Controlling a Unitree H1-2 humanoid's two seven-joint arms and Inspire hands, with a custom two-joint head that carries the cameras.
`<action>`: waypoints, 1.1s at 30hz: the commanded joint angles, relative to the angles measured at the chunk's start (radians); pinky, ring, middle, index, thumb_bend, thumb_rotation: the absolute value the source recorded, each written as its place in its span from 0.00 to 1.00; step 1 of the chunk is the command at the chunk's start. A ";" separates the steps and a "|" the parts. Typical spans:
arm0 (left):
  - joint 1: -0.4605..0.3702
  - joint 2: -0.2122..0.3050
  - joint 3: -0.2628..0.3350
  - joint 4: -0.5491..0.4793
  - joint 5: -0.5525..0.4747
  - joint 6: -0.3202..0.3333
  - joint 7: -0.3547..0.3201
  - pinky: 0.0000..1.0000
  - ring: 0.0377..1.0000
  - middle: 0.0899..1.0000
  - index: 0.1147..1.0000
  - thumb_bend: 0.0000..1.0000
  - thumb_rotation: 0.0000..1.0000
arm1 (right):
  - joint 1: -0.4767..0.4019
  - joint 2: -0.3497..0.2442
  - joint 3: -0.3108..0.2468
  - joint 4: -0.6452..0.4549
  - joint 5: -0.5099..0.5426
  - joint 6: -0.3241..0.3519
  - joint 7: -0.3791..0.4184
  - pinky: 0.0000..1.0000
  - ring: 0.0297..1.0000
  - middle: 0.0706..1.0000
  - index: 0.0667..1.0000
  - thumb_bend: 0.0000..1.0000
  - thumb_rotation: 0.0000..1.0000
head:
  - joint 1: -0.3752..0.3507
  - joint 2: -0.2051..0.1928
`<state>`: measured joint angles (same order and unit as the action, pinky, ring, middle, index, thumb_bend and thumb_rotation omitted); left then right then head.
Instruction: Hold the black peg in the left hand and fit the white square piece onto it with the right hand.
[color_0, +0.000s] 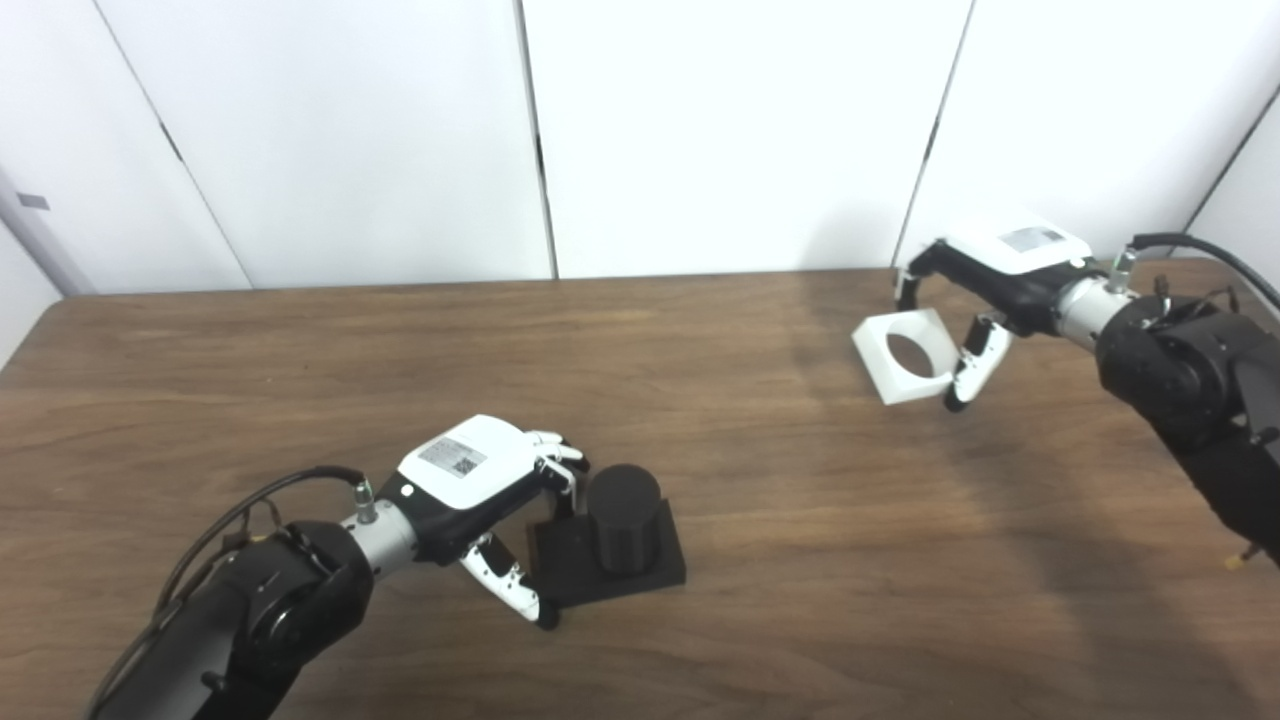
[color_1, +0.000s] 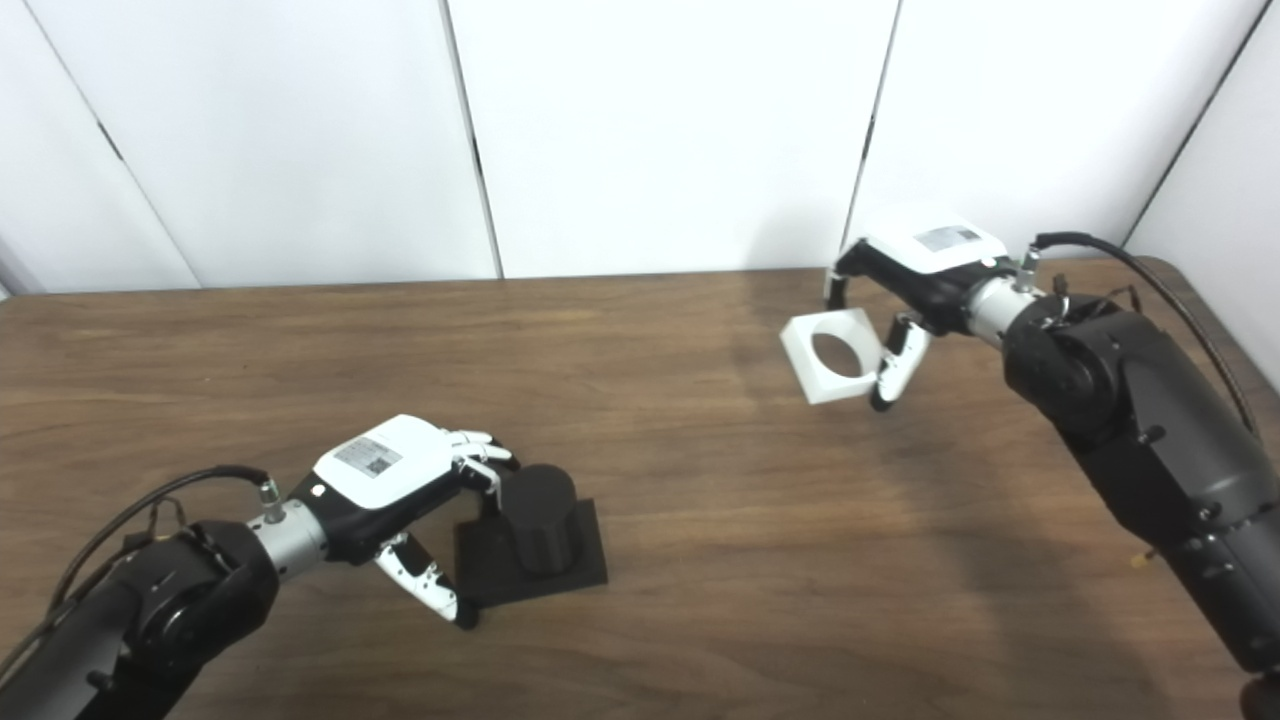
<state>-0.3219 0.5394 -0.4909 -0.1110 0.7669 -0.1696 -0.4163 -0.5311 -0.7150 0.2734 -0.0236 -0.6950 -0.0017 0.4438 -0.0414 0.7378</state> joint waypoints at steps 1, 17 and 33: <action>0.012 -0.010 -0.035 0.027 0.048 0.002 -0.052 0.81 0.89 0.84 0.42 0.52 0.07 | -0.044 -0.016 -0.027 -0.060 0.022 -0.017 0.011 0.63 0.76 0.73 0.44 0.52 0.13 | 0.000 0.003; 0.001 -0.032 -0.041 0.033 0.058 0.022 -0.079 0.83 0.90 0.85 0.42 0.52 0.08 | -0.057 0.078 -0.022 -0.272 0.101 -0.010 0.155 0.63 0.75 0.73 0.44 0.52 0.14 | 0.051 0.024; -0.013 -0.050 -0.049 0.031 0.072 0.025 -0.090 0.83 0.90 0.86 0.42 0.52 0.08 | -0.069 0.221 0.032 -0.344 0.104 0.016 0.229 0.63 0.76 0.73 0.44 0.52 0.14 | 0.115 0.039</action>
<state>-0.3408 0.5060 -0.4970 -0.1099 0.7968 -0.1516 -0.4491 -0.5449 -0.4950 0.3169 -0.3427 -0.5853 0.0160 0.6809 0.0736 0.7762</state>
